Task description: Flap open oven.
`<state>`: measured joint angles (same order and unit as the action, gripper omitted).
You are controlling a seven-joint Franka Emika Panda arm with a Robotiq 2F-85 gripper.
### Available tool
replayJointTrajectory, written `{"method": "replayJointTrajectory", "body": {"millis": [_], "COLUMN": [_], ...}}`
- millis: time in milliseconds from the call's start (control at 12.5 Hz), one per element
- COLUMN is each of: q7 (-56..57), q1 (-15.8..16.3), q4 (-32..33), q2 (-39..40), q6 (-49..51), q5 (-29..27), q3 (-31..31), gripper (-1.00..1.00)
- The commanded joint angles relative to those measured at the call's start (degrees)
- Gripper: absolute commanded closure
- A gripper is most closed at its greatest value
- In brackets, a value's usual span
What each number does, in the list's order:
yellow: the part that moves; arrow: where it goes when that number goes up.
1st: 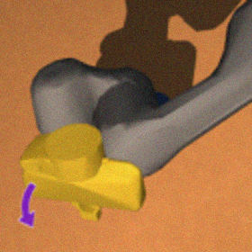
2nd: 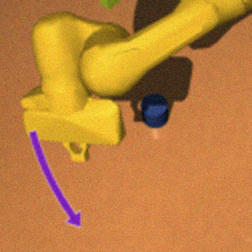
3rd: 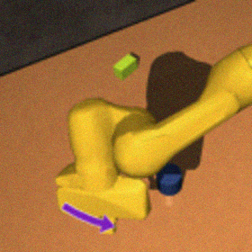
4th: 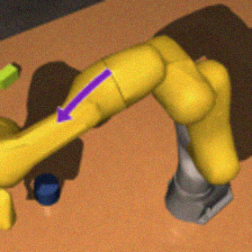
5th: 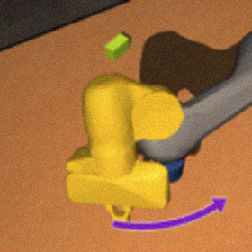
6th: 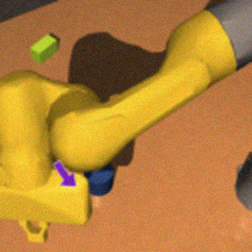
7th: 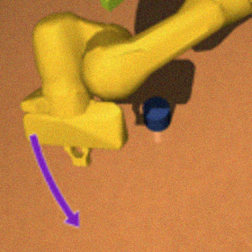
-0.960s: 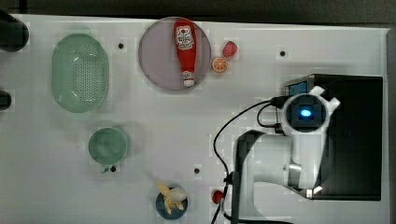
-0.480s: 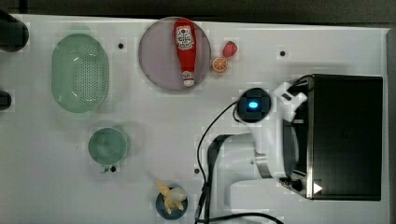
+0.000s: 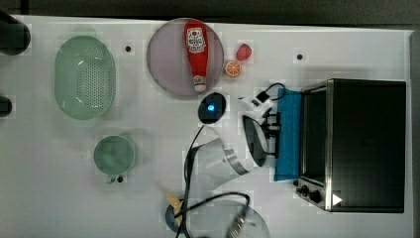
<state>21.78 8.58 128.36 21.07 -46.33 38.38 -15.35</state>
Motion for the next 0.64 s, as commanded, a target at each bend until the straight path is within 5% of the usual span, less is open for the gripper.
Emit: {"method": "replayJointTrajectory", "body": {"millis": [80, 640], "q7": [-5.2, -9.1], "q1": [1.6, 3.1], "q4": [-0.1, -2.3], "q2": [2.5, 9.1], "q6": [-1.1, -5.1], "q5": [-0.5, -0.6], "q3": [-0.1, 0.0], "gripper": [0.65, 0.65]}}
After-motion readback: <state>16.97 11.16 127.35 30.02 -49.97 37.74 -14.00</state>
